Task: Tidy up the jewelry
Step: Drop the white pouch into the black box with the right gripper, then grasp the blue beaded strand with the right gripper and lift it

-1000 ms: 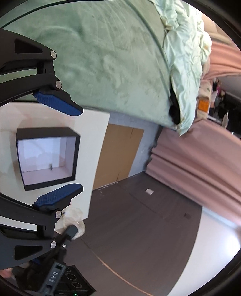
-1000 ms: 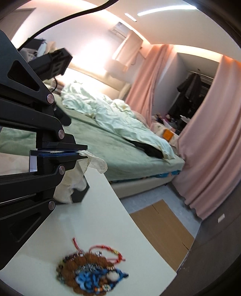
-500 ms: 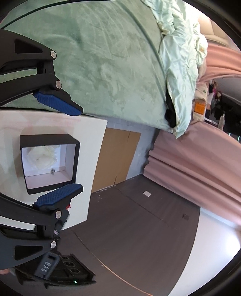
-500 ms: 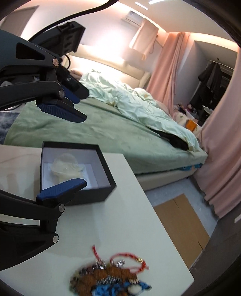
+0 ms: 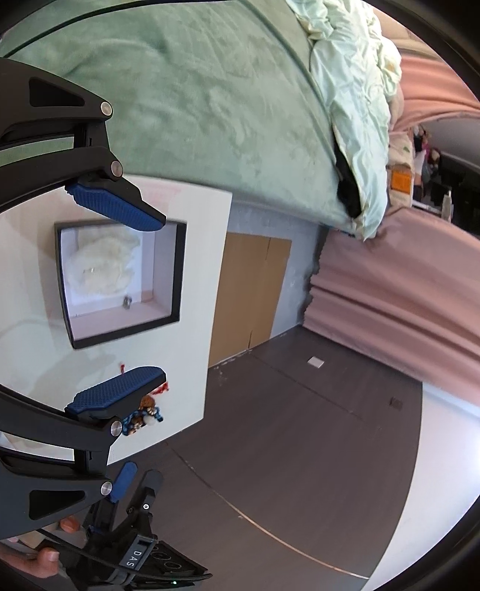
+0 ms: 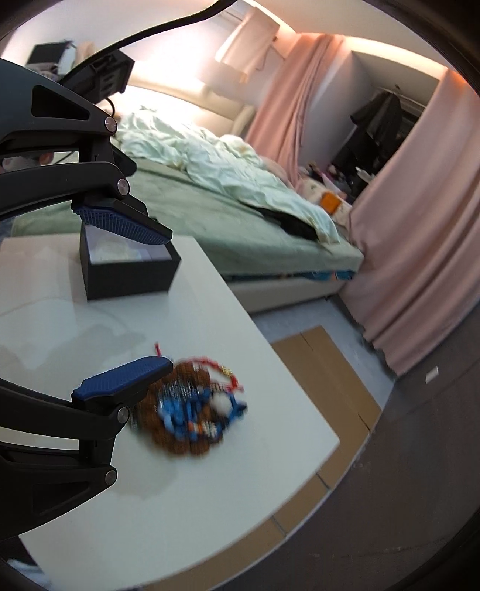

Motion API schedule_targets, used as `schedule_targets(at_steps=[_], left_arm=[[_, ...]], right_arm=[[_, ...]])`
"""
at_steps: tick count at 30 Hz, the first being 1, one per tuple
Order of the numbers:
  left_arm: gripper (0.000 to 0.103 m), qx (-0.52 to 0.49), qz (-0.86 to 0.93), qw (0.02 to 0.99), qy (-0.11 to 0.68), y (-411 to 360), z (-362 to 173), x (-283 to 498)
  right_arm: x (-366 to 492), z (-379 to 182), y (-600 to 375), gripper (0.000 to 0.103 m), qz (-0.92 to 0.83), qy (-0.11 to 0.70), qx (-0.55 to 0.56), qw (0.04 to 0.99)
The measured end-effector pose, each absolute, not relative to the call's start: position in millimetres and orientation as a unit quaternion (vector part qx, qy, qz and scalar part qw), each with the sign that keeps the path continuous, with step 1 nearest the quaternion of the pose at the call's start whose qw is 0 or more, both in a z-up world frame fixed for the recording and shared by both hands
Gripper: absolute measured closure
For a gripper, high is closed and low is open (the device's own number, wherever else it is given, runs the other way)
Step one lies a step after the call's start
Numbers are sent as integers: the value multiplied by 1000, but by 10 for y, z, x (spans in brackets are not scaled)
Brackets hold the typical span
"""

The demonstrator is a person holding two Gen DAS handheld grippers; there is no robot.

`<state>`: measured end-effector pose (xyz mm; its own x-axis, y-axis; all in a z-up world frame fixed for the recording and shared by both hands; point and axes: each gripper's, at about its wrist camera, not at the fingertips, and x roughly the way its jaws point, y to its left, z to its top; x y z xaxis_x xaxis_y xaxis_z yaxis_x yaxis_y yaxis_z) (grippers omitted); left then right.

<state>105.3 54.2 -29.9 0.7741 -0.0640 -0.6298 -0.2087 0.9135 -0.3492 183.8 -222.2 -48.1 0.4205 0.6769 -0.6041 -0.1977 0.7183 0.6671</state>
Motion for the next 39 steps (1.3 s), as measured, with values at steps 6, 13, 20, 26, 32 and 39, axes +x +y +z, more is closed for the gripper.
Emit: schedule_targets(at_steps=[6,13,20,26,32,39], left_arm=[[26,-200,21,920,337,367,-328,1126],[26,-188,8,920,342,214,-381,1247],[26,-177,5,920,348,149,-428,1349],[26,-164,-4,921,353,65,-470,1465],[26,-154,-15,918,364,-83,-536,1596],[26,-149,-30,916,372,-281,-585,1732]], right_arm=[[1902,-585,-2412,39,248,484,258,799],[2096,-829,-2569,46,214,510,269,788],[2326,-1094,-2508,62,191,546,261,773],[2408,-1146,-2338,75,171,560,205,784],[2421,-1049,-2499,92,190,546,238,780],[2335,-805,-2774,92,215,504,288,785]])
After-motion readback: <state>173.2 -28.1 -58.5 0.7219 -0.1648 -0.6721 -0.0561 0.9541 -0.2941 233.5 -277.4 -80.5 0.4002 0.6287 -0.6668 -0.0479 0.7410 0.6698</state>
